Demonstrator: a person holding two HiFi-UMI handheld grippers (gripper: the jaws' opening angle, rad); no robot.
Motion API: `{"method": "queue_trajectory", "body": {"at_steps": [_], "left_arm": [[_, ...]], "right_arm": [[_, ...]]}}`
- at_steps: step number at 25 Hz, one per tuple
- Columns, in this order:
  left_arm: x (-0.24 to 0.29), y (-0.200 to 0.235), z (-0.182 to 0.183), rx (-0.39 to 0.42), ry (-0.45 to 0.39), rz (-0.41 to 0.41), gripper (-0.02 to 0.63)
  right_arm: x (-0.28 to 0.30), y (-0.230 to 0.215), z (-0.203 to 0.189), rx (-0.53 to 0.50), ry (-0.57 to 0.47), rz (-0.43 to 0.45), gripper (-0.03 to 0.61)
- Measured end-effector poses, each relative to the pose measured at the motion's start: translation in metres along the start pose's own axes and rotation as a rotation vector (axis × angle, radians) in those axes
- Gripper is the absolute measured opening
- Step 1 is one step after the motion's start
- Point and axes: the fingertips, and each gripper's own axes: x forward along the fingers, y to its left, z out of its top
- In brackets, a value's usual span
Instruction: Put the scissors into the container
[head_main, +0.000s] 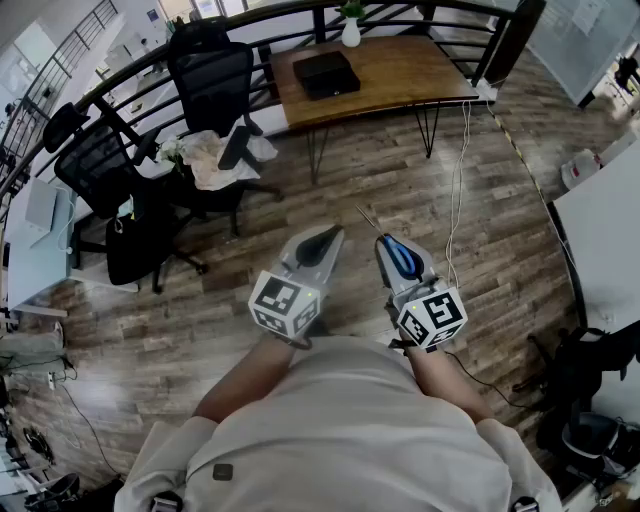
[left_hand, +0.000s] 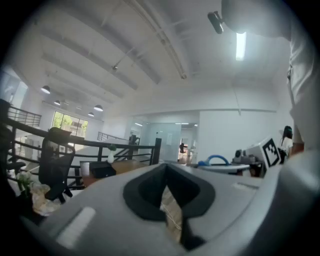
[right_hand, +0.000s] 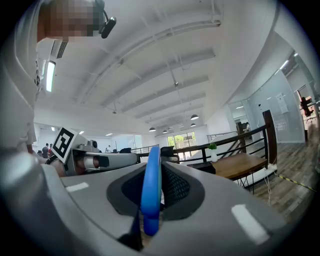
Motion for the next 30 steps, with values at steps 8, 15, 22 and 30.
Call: {"method": "queue_trajectory", "body": {"at_steps": [8, 15, 22, 30], "left_arm": [[-0.006, -0.006, -0.003, -0.002, 0.008, -0.025, 0.003], [0.003, -0.004, -0.012, -0.023, 0.031, -0.053, 0.003], [0.013, 0.013, -0.02, -0.039, 0.045, -0.071, 0.003], [0.021, 0.074, -0.017, -0.051, 0.036, -0.088, 0.003]], "right_arm": [[-0.006, 0.011, -0.003, 0.003, 0.008, -0.018, 0.048], [-0.005, 0.005, -0.009, 0.029, 0.018, -0.036, 0.049], [0.016, -0.002, -0.016, 0.027, 0.033, -0.045, 0.049], [0.081, -0.007, -0.022, 0.034, 0.059, -0.054, 0.049]]}}
